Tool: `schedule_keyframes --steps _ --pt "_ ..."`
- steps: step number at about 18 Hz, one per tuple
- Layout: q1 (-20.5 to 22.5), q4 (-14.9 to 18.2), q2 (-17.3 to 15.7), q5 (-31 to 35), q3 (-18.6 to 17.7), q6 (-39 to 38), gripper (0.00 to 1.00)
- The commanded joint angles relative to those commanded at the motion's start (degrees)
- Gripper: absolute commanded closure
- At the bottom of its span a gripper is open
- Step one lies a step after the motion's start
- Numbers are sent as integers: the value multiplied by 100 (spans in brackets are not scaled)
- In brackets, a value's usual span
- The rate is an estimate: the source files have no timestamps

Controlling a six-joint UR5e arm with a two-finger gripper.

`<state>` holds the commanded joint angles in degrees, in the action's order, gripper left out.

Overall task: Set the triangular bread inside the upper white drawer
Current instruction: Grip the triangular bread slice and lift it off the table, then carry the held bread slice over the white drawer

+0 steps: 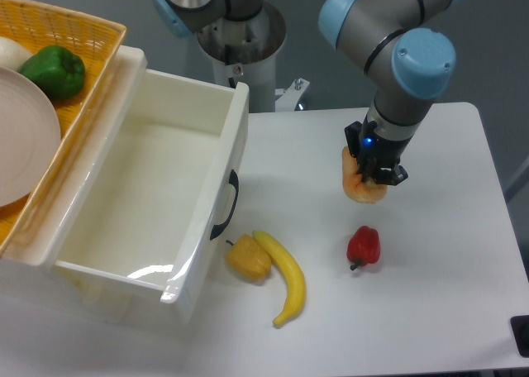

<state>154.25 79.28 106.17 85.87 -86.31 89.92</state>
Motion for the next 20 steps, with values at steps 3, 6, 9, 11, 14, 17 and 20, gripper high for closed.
schedule_keyframes --steps 3,6,9,11,14,17,20 --pt "-9 114 -52 -158 123 -246 89" --pt "0 158 -237 -316 150 -449 89" --pt "9 220 -255 -632 167 -799 89" --pt "61 229 -298 -922 185 -1229 89" --pt "35 220 -413 -1273 176 -2116 89" --pt "35 220 -518 -1739 176 -2732 89" --pt "18 220 -632 -2178 167 -3461 89"
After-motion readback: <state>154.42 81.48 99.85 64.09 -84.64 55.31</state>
